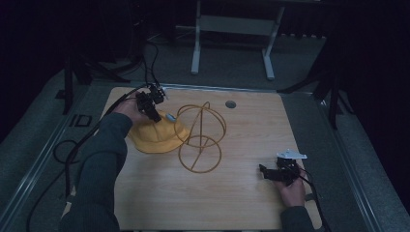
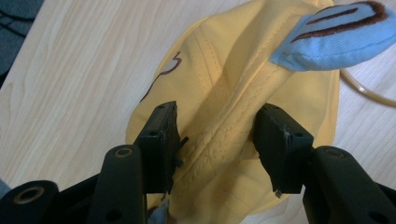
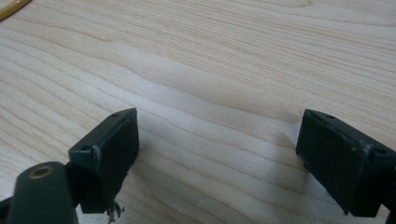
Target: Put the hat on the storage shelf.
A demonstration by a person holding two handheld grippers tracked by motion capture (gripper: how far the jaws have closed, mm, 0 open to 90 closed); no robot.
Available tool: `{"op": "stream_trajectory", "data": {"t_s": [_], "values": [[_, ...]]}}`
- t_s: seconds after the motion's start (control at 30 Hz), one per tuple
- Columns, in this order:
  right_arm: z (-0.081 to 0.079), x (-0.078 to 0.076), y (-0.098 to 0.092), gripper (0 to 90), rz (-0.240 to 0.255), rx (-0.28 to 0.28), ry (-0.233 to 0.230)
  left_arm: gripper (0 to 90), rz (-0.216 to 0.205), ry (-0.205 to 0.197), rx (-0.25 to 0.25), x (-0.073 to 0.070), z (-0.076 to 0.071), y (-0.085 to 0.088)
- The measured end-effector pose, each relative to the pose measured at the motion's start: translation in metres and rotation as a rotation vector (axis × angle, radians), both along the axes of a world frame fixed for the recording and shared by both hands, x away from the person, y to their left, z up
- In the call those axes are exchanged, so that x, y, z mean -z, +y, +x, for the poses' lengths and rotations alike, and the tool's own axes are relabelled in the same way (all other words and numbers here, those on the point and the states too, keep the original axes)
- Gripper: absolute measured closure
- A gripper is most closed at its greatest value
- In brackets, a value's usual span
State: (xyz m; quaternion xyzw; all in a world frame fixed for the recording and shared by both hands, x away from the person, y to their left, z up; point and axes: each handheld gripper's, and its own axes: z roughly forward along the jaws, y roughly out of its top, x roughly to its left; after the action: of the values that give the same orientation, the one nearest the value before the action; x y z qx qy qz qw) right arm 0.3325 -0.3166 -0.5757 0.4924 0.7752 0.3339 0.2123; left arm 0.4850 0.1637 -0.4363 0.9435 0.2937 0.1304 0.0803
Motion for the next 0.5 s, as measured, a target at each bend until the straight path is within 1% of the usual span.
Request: {"op": "stream_trajectory", "data": {"t_s": [0.03,0.23,0.27,0.4,0.43,0.5], "values": [[0.0,0.0,0.0,13.2,0.0,-0.001,-0.001,50.4,0.01,-0.002,0.001,0.0,0.0,0.002],[0.0,0.0,0.0,13.2,0.0,-0.001,0.0,48.3,0.022,0.009,-0.018,-0.001,-0.001,0.008],[0.0,0.0,0.0,13.2,0.0,-0.001,0.0,46.1,0.015,0.007,-0.029,-0.002,-0.001,0.011],[0.0,0.0,0.0,13.2,0.0,-0.001,0.0,42.9,0.003,0.0,-0.048,-0.006,-0.001,0.016],[0.0,0.0,0.0,13.2,0.0,-0.001,0.0,39.0,0.012,0.003,-0.066,-0.005,-0.001,0.02],[0.0,0.0,0.0,13.2,0.0,-0.001,0.0,37.3,0.016,0.007,-0.07,-0.004,-0.001,0.021]]}}
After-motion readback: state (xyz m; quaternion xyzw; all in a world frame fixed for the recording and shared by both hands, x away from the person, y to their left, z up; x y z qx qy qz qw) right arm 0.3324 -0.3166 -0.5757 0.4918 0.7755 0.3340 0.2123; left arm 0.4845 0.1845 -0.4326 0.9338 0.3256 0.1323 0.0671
